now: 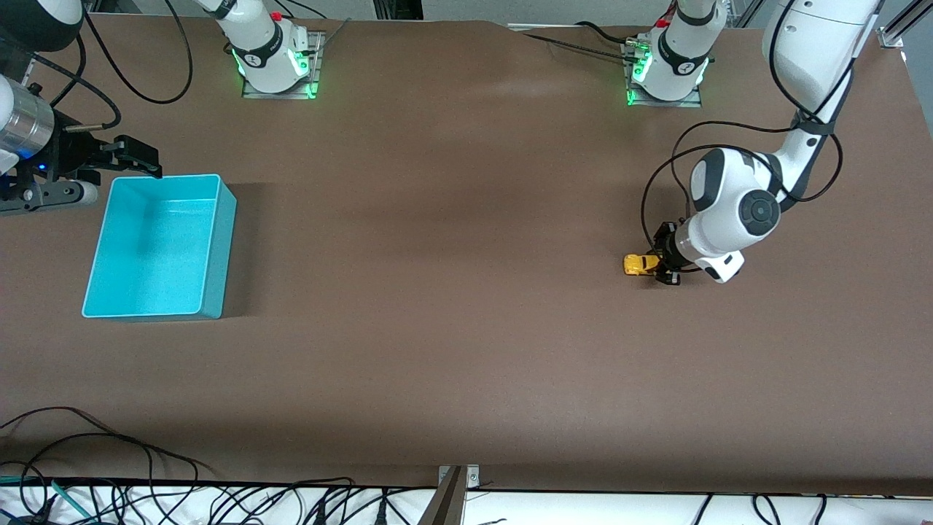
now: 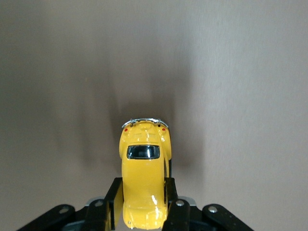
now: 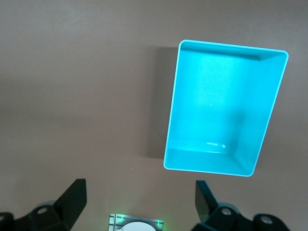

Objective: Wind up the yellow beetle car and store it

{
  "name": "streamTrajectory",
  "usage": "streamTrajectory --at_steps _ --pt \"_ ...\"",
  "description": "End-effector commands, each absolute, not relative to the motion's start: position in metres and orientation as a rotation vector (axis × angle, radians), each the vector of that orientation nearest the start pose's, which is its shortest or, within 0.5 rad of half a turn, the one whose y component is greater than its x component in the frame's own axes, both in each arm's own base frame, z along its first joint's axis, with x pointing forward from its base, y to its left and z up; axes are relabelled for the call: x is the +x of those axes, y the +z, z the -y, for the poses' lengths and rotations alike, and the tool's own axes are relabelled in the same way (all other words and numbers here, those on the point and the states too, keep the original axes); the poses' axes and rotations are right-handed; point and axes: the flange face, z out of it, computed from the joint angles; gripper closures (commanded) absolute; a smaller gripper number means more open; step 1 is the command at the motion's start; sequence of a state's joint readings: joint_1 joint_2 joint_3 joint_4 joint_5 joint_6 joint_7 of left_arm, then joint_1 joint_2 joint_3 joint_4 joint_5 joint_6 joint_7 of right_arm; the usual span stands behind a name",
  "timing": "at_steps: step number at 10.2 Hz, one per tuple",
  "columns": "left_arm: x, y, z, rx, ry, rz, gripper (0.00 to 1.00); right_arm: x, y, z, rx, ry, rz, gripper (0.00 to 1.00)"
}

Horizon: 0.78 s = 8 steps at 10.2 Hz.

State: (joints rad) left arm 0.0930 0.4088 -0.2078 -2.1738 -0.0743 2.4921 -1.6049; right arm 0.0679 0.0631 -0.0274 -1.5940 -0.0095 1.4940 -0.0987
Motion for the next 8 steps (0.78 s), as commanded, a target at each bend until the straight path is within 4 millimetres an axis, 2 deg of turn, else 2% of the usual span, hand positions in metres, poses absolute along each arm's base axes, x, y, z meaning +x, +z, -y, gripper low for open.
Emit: streamTrajectory --at_steps 1,4,8 --pt "0.549 0.169 0.032 -2.243 0.208 2.173 1.0 0.559 0.577 -0.02 -3.124 0.263 0.23 0.0" --pt "0.549 0.164 -0.011 -2.238 0.167 2.144 1.0 0.559 0.577 -0.02 -3.124 0.265 0.23 0.0" --pt "0.547 0.154 -0.051 -2.29 0.186 2.09 1.0 0.559 0.577 -0.02 -3.125 0.265 0.23 0.0"
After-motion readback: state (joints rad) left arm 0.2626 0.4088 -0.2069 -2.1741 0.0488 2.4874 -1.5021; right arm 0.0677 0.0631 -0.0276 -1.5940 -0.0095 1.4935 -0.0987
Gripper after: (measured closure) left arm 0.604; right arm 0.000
